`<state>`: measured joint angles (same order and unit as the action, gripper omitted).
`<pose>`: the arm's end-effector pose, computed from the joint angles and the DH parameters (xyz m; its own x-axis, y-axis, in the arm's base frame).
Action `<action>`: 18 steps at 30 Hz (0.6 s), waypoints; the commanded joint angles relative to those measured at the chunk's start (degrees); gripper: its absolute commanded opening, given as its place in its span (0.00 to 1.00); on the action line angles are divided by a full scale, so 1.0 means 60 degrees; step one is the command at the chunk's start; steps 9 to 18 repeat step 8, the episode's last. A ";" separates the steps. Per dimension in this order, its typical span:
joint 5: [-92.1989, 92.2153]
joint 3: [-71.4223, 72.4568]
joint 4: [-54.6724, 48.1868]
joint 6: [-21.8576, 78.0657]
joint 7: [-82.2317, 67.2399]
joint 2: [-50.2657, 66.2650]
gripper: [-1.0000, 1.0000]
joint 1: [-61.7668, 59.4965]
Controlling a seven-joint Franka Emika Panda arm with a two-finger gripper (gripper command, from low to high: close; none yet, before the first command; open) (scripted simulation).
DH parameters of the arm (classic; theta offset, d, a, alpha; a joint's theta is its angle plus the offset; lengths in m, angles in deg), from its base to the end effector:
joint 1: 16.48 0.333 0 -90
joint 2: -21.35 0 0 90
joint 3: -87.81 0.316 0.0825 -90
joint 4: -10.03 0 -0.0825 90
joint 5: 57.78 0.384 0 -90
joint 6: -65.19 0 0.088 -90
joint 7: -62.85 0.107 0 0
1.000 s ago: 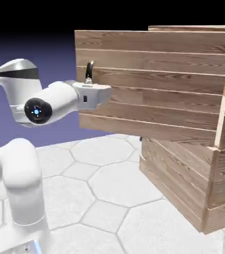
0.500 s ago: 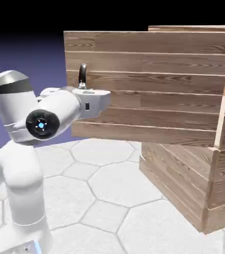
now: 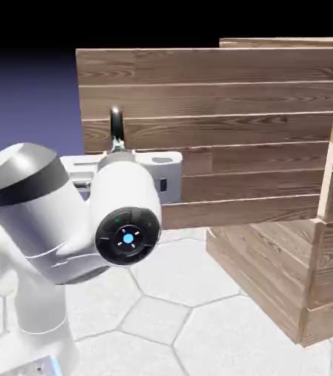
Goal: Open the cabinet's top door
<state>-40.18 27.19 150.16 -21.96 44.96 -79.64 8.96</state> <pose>0.1439 -0.2640 0.5478 0.6960 -0.1254 0.7070 0.6959 -0.1252 -0.7072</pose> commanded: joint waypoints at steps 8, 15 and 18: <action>-0.0208 -0.0389 -0.2348 0.1928 0.0173 0.0307 1.00 0.1666; -0.0208 -0.0389 -0.2348 0.1928 0.0173 0.0307 1.00 0.1666; -0.0208 -0.0389 -0.2348 0.1928 0.0173 0.0307 1.00 0.1666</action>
